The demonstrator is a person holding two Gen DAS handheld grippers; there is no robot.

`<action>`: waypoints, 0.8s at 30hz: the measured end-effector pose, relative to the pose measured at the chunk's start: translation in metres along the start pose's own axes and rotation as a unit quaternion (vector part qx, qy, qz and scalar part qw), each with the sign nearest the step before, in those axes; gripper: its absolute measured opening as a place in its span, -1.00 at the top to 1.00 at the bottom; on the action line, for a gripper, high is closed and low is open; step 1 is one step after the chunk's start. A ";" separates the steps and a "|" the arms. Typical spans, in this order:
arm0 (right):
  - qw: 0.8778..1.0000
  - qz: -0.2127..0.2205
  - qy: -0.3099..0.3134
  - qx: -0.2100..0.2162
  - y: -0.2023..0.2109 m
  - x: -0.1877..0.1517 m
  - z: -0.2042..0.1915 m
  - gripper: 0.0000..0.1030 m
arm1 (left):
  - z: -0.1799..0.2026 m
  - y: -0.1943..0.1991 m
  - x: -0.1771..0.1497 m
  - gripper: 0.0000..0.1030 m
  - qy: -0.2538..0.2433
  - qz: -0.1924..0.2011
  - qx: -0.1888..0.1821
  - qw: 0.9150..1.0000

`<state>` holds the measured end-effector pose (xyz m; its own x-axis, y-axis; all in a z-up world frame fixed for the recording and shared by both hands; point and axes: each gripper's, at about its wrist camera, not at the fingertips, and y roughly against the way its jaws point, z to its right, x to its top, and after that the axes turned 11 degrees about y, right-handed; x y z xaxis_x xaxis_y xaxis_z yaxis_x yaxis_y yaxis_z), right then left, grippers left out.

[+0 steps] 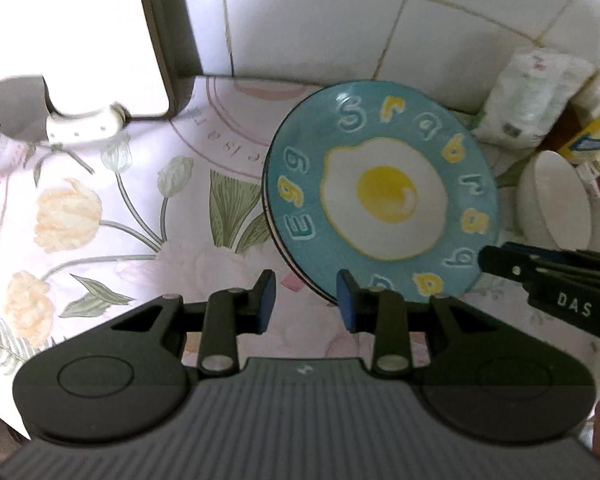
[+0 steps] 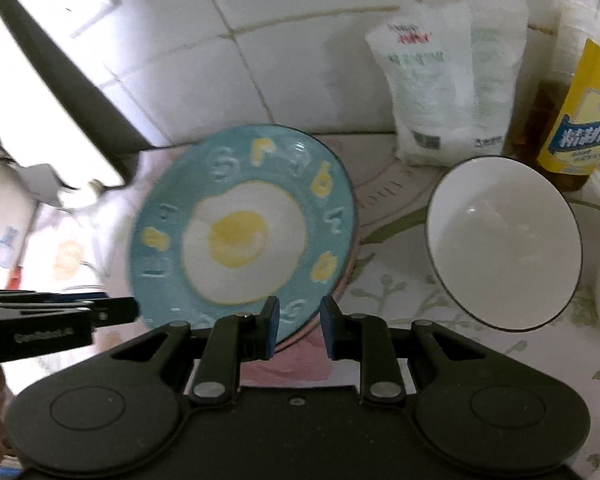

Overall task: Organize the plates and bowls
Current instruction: 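Lower the blue egg plate onto the bunny plate and open the right gripper, then move the right gripper to the white bowl beside the pot and grasp its rim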

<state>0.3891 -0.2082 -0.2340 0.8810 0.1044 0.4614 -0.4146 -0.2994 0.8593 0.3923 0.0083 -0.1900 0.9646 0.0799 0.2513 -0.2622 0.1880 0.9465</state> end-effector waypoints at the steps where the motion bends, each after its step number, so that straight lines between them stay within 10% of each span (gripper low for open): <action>1: 1.000 0.007 0.004 -0.001 0.005 -0.001 -0.002 0.46 | 0.002 0.007 -0.002 0.35 -0.009 0.006 0.002 1.000; 24: 0.991 0.108 0.064 -0.040 0.152 -0.072 -0.060 0.14 | 0.020 0.149 -0.079 -0.16 -0.131 0.032 -0.013 0.991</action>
<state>0.2495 -0.2046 -0.1236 0.7357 0.1666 0.6566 -0.6117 -0.2529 0.7496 0.2779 0.0107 -0.0650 0.9194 -0.1646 0.3573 -0.3199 0.2158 0.9226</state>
